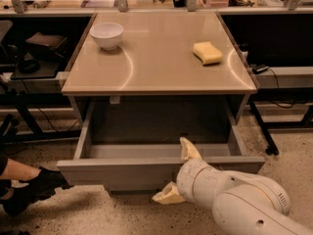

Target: Open top drawer

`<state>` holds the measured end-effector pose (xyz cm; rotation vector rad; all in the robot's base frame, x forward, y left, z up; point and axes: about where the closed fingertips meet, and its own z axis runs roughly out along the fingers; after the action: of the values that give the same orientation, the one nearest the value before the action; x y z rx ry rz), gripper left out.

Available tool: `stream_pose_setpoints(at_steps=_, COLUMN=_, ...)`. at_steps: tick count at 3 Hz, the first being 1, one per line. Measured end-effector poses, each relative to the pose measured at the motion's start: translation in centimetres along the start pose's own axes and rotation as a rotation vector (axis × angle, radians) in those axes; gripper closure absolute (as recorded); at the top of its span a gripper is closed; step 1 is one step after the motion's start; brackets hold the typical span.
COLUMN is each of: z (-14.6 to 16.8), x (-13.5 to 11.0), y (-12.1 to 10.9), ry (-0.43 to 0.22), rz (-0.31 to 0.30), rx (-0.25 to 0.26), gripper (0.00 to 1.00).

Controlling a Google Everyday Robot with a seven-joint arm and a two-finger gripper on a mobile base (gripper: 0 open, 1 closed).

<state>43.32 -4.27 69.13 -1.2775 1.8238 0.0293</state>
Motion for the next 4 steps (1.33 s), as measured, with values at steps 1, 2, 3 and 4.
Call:
stream_pose_setpoints(at_steps=1, z=-0.2, x=1.5, y=-0.5, ry=0.068, rz=0.014, rx=-0.026, gripper=0.0)
stream_pose_setpoints(at_steps=2, z=1.4, x=4.5, y=-1.3, ry=0.108, rz=0.05, rx=-0.076, gripper=0.0)
stream_pose_setpoints(at_steps=3, z=2.6, x=6.2, y=-1.0, ry=0.115, rz=0.086, rx=-0.108, gripper=0.0)
stream_pose_setpoints(at_steps=4, z=2.6, x=6.1, y=-1.0, ry=0.114, rz=0.084, rx=-0.107, gripper=0.0)
